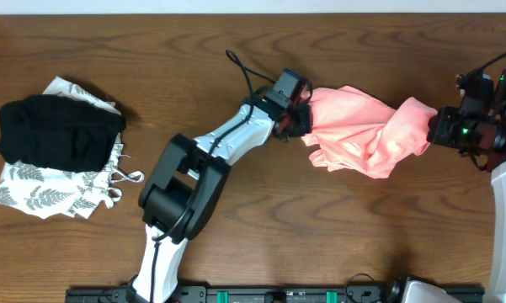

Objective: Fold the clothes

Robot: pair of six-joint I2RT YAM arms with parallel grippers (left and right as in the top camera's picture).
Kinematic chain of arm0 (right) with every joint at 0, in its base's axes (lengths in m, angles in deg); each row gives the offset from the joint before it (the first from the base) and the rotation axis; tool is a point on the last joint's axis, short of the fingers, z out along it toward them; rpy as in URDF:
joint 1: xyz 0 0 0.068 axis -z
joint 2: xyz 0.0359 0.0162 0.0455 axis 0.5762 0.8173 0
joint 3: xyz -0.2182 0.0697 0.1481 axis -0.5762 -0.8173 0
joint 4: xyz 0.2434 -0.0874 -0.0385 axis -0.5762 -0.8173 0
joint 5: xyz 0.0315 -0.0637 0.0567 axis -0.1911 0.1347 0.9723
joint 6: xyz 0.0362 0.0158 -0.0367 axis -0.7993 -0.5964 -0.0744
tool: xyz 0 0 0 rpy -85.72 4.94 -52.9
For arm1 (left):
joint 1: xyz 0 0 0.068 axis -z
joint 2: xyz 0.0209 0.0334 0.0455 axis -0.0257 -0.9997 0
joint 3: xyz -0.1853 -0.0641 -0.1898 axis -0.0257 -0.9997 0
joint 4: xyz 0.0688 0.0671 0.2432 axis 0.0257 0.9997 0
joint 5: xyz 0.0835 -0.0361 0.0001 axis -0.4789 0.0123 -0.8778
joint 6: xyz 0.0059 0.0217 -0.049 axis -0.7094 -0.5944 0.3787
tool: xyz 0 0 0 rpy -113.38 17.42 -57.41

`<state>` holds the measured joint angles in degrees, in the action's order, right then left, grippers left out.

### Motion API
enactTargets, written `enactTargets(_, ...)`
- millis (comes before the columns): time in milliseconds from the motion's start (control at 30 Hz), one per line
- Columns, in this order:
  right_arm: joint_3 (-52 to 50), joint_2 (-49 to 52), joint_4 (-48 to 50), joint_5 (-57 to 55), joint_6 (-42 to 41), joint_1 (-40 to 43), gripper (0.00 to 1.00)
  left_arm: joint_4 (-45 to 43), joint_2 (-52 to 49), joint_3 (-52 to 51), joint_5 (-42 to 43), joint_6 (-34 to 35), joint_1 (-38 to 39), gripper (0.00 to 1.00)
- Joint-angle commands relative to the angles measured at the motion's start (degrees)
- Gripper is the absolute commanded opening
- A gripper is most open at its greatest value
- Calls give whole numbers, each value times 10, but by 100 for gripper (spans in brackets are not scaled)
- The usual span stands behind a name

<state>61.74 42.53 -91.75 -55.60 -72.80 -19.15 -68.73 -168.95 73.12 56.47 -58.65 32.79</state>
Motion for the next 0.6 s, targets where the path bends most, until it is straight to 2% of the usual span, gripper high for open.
enactTargets(0,4,2,1,-2,4,-3,1,51,96,55,-55,-71,-22,6)
enactTargets(167,4,2,0,-2,2,-3,1,123,202,93,-113,-113,-40,6)
enactTargets(400,9,-15,21,-4,7,-2,1,165,338,97,-184,-145,-43,6)
enactTargets(567,33,-51,27,-4,7,-2,1,192,401,97,-229,-160,-43,6)
